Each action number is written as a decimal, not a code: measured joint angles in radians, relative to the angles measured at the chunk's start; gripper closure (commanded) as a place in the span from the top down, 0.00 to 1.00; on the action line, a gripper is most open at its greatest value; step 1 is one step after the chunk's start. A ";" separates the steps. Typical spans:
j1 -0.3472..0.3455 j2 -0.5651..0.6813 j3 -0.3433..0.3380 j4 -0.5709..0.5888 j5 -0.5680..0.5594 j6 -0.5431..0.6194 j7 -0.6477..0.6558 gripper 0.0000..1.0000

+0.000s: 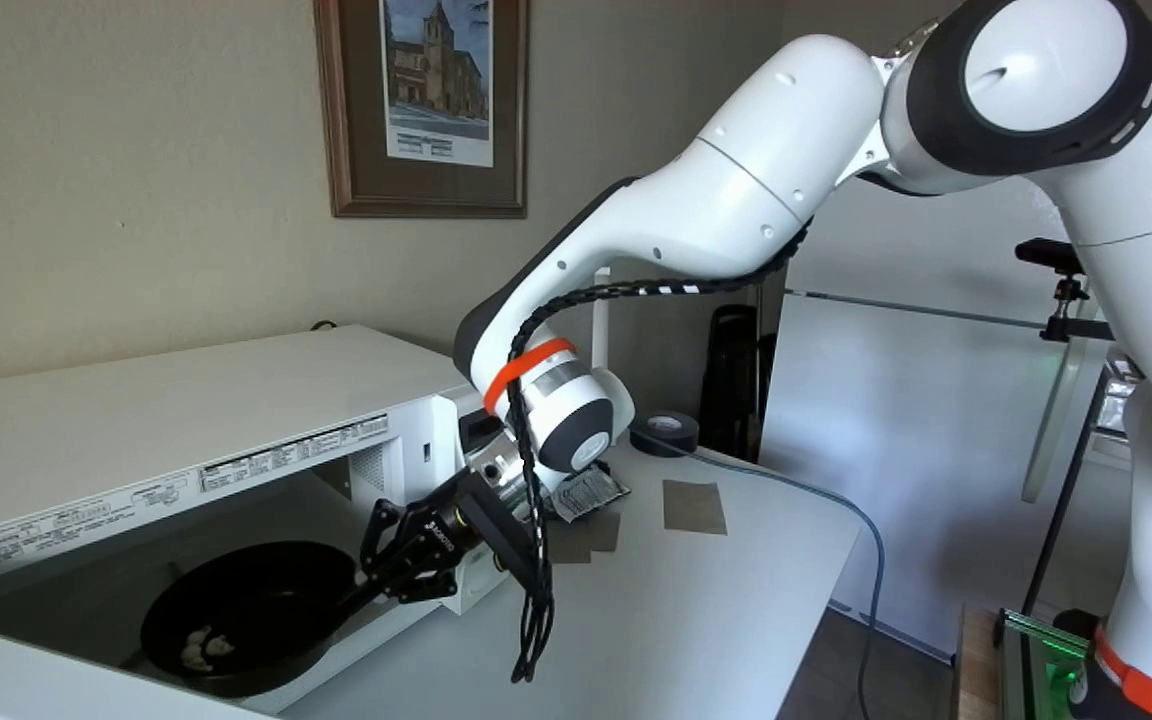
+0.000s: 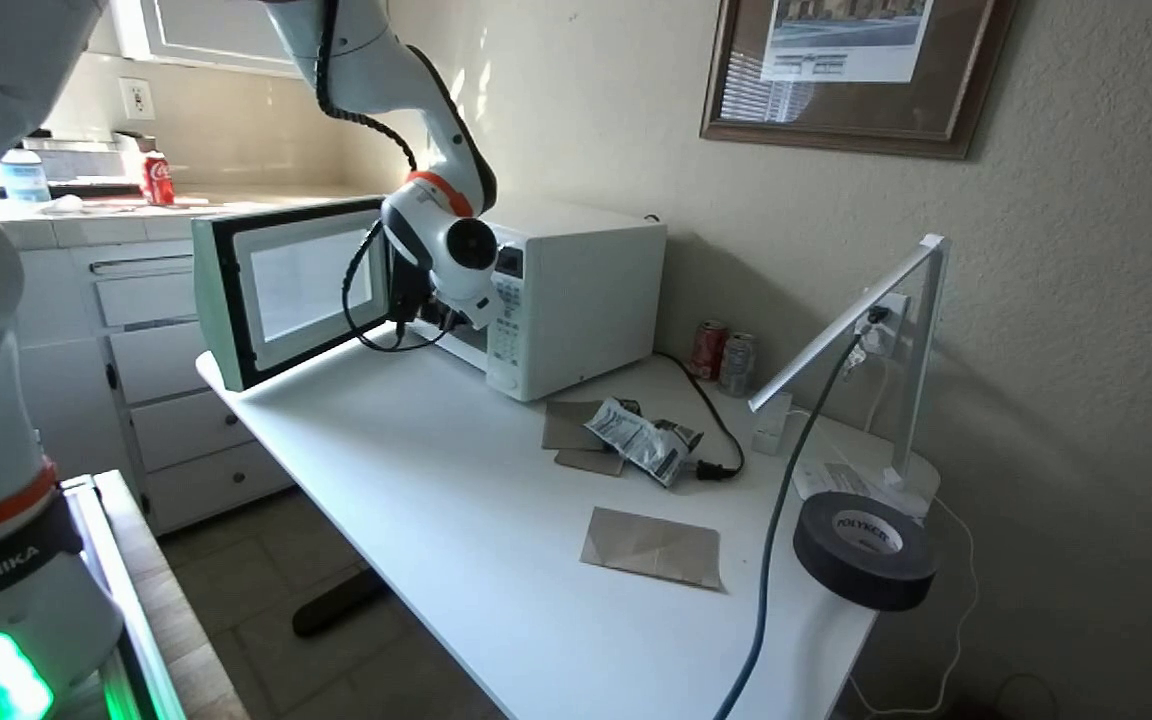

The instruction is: Put the bowl in the microwave

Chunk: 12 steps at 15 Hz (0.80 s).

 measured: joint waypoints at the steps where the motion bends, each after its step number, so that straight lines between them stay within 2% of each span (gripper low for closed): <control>1: 0.003 0.008 0.000 0.012 0.000 0.009 0.009 0.02; 12: 0.045 0.080 -0.001 0.107 0.030 0.065 0.082 0.02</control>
